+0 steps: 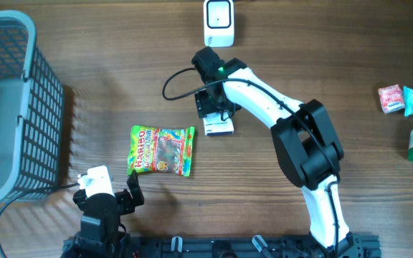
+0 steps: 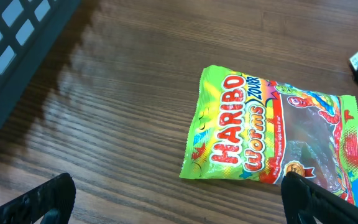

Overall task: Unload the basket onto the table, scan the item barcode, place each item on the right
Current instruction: 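Lift the white box and hold it over the scanner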

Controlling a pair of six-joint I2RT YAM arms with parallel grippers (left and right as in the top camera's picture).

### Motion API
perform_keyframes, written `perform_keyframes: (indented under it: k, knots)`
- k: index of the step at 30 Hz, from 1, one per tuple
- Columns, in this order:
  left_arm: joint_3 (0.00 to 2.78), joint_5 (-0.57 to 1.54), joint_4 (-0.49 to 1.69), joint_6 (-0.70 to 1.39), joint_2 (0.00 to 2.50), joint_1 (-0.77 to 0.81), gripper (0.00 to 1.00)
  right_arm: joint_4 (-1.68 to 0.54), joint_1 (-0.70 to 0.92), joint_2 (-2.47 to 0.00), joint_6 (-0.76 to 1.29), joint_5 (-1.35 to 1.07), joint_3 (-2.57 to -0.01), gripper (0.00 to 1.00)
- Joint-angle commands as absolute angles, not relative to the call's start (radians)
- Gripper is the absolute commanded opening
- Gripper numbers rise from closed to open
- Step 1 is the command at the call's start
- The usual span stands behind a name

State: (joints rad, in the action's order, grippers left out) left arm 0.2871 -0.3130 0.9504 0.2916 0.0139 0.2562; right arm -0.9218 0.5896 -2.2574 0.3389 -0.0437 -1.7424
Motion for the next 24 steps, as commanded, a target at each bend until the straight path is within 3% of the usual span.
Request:
perform_keyframes:
  k: [1,11,24]
  knots:
    - [0.29,-0.311,0.952,0.296,0.007,0.263,1.0,-1.021,0.578,-2.28,0.303,-0.167,-1.845,0.69]
    - [0.29,-0.311,0.952,0.296,0.007,0.263,1.0,-1.25,0.542,-2.28,-0.161,-0.997,-1.909,0.64]
    - [0.29,-0.311,0.952,0.296,0.007,0.263,1.0,-1.209,0.542,-2.234,-0.239,-1.101,-1.913,0.63]
